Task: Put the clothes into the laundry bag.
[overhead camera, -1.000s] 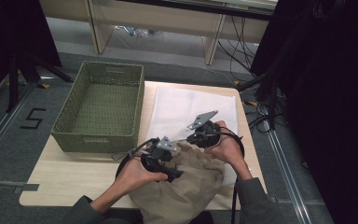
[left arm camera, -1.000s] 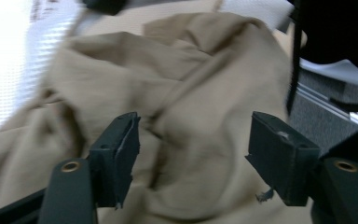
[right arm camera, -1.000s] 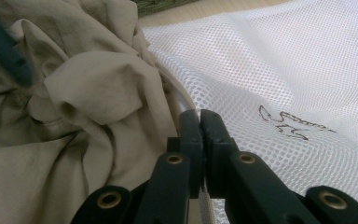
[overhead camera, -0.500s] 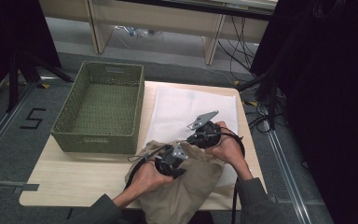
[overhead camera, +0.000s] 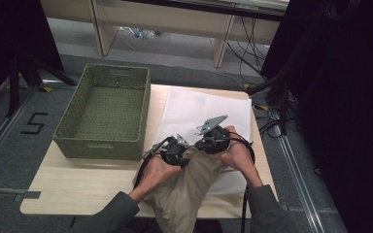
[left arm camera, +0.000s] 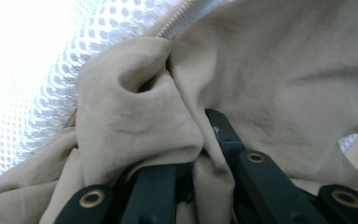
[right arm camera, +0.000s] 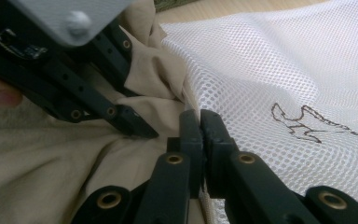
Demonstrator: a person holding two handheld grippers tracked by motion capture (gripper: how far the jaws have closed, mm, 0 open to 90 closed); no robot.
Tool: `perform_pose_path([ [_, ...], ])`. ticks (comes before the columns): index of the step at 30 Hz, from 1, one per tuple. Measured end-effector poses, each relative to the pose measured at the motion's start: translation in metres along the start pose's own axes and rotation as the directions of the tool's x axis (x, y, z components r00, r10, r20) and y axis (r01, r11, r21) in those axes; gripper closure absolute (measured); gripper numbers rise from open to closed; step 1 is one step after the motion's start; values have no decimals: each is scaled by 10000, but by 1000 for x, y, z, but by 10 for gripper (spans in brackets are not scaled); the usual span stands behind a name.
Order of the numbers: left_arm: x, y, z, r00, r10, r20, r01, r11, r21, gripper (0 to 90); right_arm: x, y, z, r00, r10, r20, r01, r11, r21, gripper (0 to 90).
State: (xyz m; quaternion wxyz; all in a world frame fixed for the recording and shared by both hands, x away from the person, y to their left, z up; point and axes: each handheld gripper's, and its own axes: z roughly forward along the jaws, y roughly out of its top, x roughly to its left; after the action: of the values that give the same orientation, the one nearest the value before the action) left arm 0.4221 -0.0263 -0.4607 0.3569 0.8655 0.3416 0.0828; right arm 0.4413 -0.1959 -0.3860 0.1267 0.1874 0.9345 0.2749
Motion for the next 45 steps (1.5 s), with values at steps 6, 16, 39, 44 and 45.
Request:
perform_pose_path([
  [6, -3, -1, -9, 10000, 69, 58, -67, 9997, -236, 762, -1, -1, 0, 9999, 94, -34, -95, 9999, -77, 891],
  [16, -6, -14, -74, 9988, 464, -178, -478, 9954, -825, 345, -1, -1, 0, 9999, 78, 84, -78, 10000, -6, 891],
  [39, 8, 0, -15, 9996, 279, -30, -279, 9994, 184, 868, 4, 2, 2, 9998, 32, -196, -31, 10000, 36, 891],
  [44, 8, -3, -15, 9997, 35, -231, -34, 10000, 62, 689, 5, 2, 4, 9997, -111, -213, 114, 9999, 117, 891],
  [45, 5, -3, -21, 9999, 68, -115, -68, 10000, 22, 612, 4, 1, 5, 9997, -77, -223, 79, 9999, 110, 891],
])
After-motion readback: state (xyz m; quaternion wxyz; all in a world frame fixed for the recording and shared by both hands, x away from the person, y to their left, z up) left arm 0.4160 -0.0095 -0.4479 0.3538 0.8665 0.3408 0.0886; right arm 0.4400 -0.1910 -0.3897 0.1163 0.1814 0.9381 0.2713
